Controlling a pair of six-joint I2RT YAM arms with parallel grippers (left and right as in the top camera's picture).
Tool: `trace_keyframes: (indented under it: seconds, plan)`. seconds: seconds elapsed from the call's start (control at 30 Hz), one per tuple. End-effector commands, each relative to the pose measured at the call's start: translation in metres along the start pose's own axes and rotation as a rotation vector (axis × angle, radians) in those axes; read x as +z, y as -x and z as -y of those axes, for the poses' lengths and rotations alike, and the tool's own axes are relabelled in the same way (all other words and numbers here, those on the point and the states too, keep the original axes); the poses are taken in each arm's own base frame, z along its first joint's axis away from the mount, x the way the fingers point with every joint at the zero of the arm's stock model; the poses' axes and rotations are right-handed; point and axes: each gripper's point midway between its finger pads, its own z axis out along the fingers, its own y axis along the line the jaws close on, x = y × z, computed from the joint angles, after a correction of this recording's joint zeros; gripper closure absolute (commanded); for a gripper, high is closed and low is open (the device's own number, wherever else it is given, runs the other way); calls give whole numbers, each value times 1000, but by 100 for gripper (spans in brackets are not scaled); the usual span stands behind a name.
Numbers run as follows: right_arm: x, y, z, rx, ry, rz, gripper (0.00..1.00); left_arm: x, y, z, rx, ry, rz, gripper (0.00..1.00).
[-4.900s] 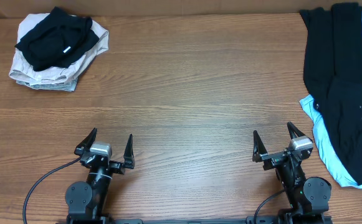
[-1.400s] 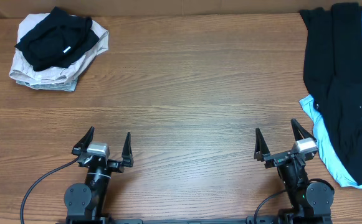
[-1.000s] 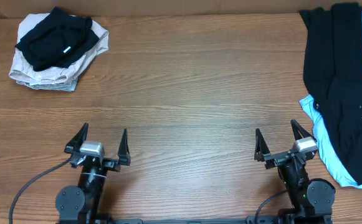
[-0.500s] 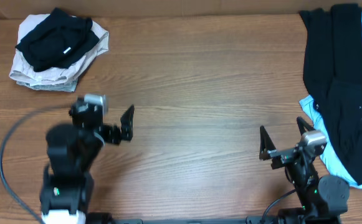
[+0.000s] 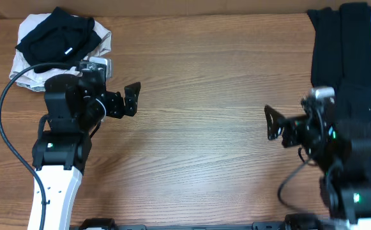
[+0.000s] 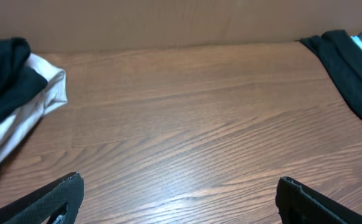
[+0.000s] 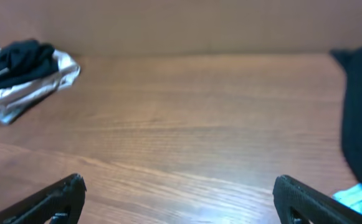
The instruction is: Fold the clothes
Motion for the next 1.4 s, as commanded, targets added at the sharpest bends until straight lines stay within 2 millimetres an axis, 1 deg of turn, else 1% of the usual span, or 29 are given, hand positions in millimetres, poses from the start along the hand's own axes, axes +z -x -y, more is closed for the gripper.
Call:
trace_keyframes:
  seconds: [0.0, 0.17, 0.27, 0.37, 0.4, 0.47, 0.5, 0.6, 0.63, 0.7, 0.77, 0.87, 0.97, 1.07, 1.2, 1.27, 1.3, 1.37]
  plan:
    - [19, 8, -5, 31, 51, -93, 0, 8, 1, -4, -5, 0, -18, 0]
    - [59, -12, 4, 74, 53, -237, 0, 24, -25, -11, -47, 9, -124, 0]
    - [77, -29, 1, 104, 103, -310, 0, 32, -33, -6, -69, -38, -159, 0]
    - [89, -40, -8, 132, 179, -357, 0, 40, -34, 4, -63, -119, -161, 0]
    - [94, -40, -9, 131, 195, -357, 0, 43, -31, 8, -61, -148, -153, 0]
    - [97, -38, 0, 122, 150, -343, 0, 42, -24, 10, -59, -157, -151, 0]
    - [98, -33, 18, 132, 55, -328, 0, 42, -14, 11, -52, -141, -150, 0]
    - [93, -31, 65, 192, -177, -305, 1, 42, 0, 6, -34, -72, -156, 0]
    - [89, -31, 80, 215, -251, -301, 3, 43, 4, 6, -29, -52, -159, 0]
    - [77, -35, 116, 283, -433, -287, 4, 46, 10, 7, -11, -27, -160, 0]
    - [60, -38, 149, 356, -601, -263, 5, 52, 11, 12, 5, -26, -161, 0]
    - [39, -40, 185, 456, -750, -217, 5, 62, 9, 20, 19, -47, -167, 0]
    - [27, -39, 217, 545, -825, -159, 5, 73, 0, 28, 27, -66, -194, 0]
    - [26, -44, 244, 606, -852, -131, 5, 83, -8, 30, 27, -74, -220, 0]
    - [31, -68, 278, 669, -906, -161, 5, 94, -17, 27, 21, -74, -249, 0]
    - [35, -83, 296, 697, -933, -179, 8, 96, -20, 26, 19, -73, -256, 0]
    - [37, -94, 305, 726, -951, -190, 9, 98, -20, 26, 19, -73, -257, 0]
    - [41, -108, 315, 773, -952, -206, 10, 98, -20, 26, 19, -73, -257, 0]
